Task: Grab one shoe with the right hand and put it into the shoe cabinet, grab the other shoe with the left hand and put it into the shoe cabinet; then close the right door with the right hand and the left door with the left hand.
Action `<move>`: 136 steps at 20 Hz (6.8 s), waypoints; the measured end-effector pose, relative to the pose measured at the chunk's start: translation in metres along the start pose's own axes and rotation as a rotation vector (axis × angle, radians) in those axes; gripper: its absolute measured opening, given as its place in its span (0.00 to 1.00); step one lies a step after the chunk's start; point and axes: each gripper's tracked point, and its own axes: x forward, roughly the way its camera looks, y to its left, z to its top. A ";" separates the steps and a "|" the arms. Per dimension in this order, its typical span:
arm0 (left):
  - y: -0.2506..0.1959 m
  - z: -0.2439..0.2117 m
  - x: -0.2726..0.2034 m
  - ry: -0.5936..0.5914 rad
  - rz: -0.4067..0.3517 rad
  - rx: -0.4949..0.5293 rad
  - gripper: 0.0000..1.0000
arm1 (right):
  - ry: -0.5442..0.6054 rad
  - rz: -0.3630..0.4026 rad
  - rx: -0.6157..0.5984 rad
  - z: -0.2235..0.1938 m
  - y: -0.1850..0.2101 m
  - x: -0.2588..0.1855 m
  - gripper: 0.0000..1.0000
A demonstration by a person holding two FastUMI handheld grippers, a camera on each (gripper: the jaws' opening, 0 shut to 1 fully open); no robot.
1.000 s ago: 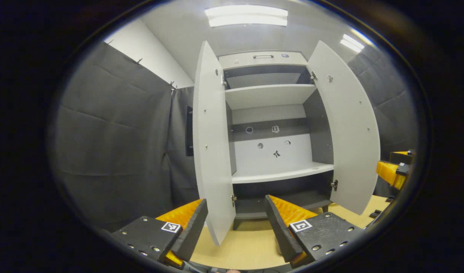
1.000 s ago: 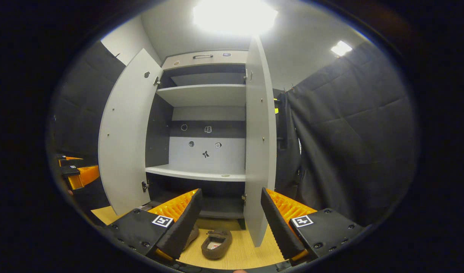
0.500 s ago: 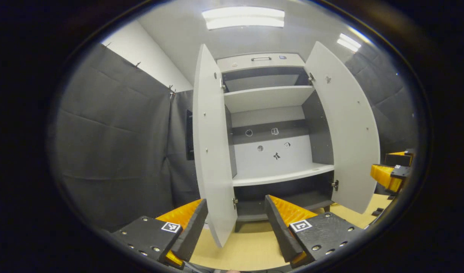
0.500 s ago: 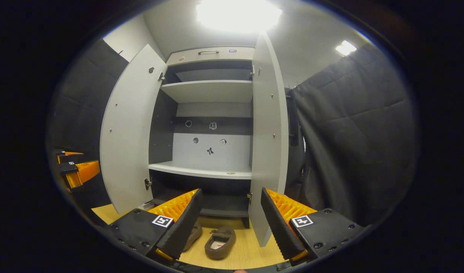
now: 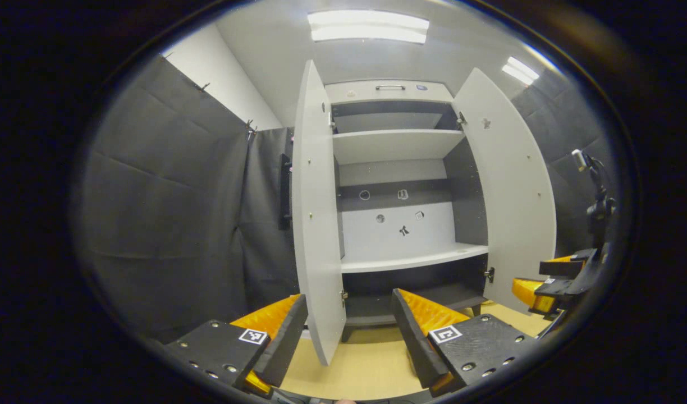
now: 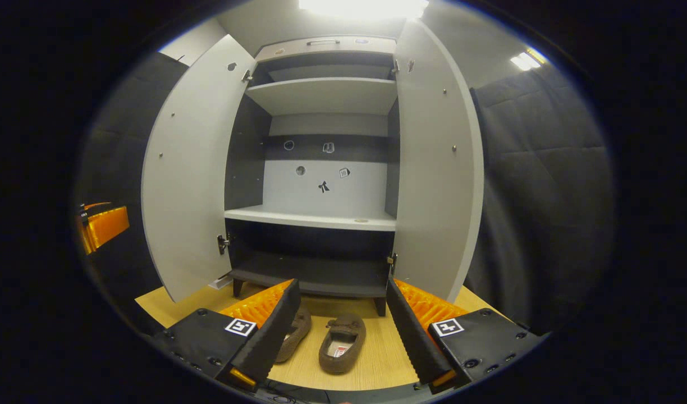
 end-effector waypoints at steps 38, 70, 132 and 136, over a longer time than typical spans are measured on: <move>0.009 -0.030 0.052 0.107 0.182 0.069 0.88 | 0.727 0.152 0.011 -0.244 0.032 0.148 0.11; -0.023 -0.018 0.053 0.027 0.084 0.003 0.88 | 0.262 0.258 0.122 0.028 0.028 0.120 0.01; -0.123 -0.228 0.112 0.520 -0.275 -0.100 0.88 | -0.139 0.058 -0.010 0.099 -0.036 0.036 0.98; -0.135 -0.263 0.121 0.596 -0.287 -0.100 0.88 | -0.118 0.051 -0.018 0.082 -0.037 0.017 0.97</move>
